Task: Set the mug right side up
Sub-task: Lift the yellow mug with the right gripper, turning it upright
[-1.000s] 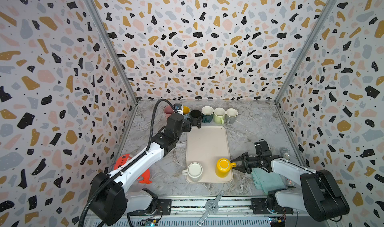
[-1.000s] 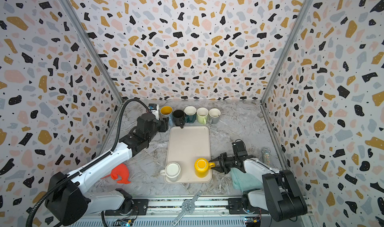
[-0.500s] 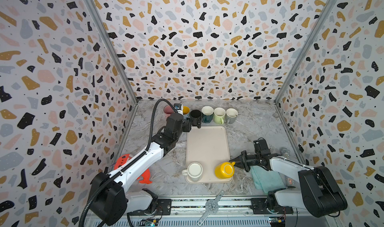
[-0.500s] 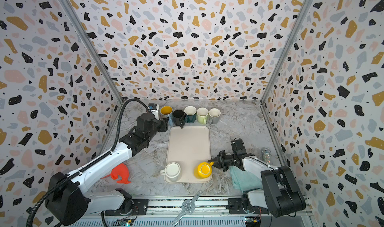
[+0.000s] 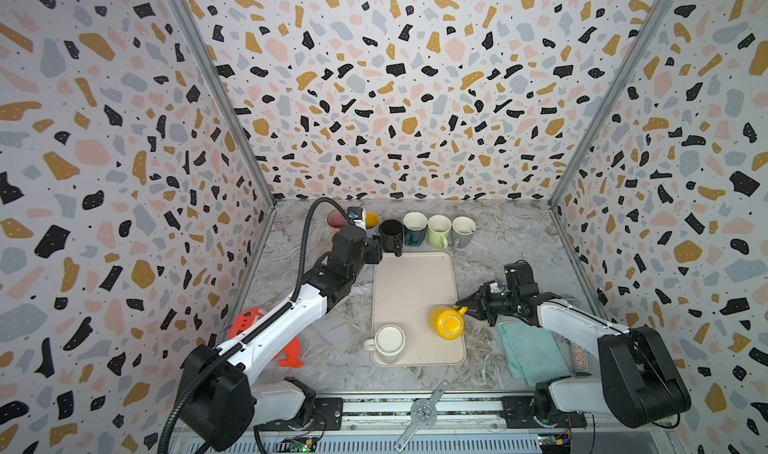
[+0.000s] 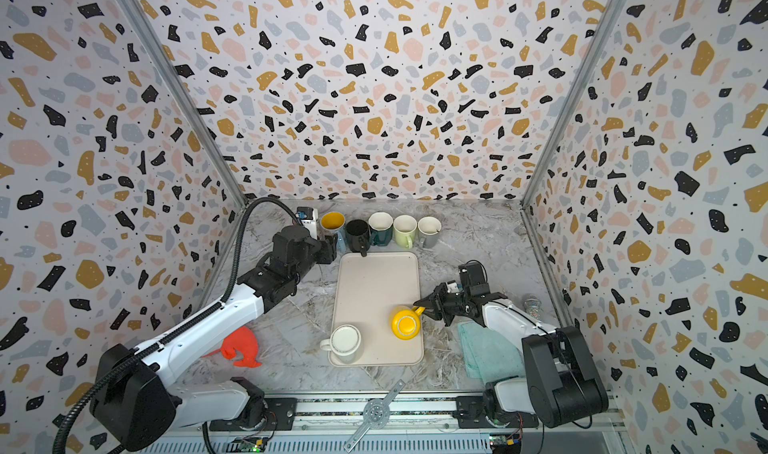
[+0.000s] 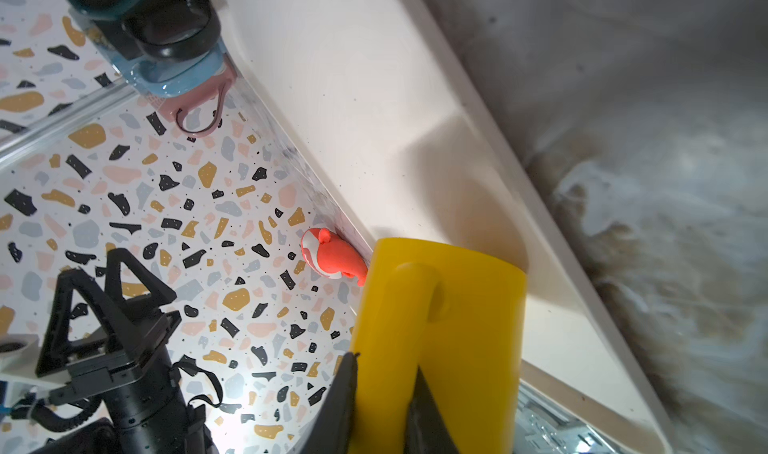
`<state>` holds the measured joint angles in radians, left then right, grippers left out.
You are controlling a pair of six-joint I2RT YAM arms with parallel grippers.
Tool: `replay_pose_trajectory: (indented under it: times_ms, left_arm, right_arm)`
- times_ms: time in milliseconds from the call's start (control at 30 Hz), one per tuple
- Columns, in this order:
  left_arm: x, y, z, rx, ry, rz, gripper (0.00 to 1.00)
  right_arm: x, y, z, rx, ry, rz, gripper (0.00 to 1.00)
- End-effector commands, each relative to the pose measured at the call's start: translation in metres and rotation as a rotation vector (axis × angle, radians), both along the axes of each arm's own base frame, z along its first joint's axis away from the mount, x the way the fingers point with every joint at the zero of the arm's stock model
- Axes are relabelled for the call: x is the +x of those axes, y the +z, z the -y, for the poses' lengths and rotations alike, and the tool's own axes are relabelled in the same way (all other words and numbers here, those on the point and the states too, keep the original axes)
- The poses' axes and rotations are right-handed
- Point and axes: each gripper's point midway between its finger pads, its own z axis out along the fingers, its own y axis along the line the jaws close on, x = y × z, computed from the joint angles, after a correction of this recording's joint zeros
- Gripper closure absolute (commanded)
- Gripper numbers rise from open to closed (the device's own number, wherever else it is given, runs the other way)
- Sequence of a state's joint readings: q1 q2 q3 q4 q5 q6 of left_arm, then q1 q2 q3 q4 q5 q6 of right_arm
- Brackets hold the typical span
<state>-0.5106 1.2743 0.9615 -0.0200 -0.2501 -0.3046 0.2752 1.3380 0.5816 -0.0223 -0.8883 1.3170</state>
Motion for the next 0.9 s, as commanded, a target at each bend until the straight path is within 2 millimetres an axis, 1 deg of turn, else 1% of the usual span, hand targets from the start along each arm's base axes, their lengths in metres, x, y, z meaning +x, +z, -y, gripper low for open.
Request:
replay_pose_trajectory:
  times_ms: [0, 100, 300, 600, 867]
  left_arm:
    - [0.004, 0.023, 0.003, -0.049, -0.008, 0.054, 0.36]
    - [0.004, 0.026, 0.005, -0.056, -0.017, 0.055, 0.37]
    - [0.003, 0.037, 0.008, -0.072, -0.033, 0.067, 0.37]
    - [-0.002, 0.057, 0.018, -0.097, -0.102, 0.087, 0.37]
    - [-0.013, 0.078, 0.042, -0.132, -0.257, 0.109, 0.37]
  right_arm:
    - [0.013, 0.035, -0.016, 0.037, 0.079, 0.206, 1.00]
    - [0.016, 0.046, -0.028, 0.043, 0.116, 0.305, 1.00]
    - [0.021, 0.066, -0.048, -0.031, 0.196, 0.510, 1.00]
    - [0.032, 0.098, -0.059, -0.259, 0.236, 0.865, 1.00]
    - [0.031, 0.120, -0.071, -0.434, 0.264, 1.110, 1.00]
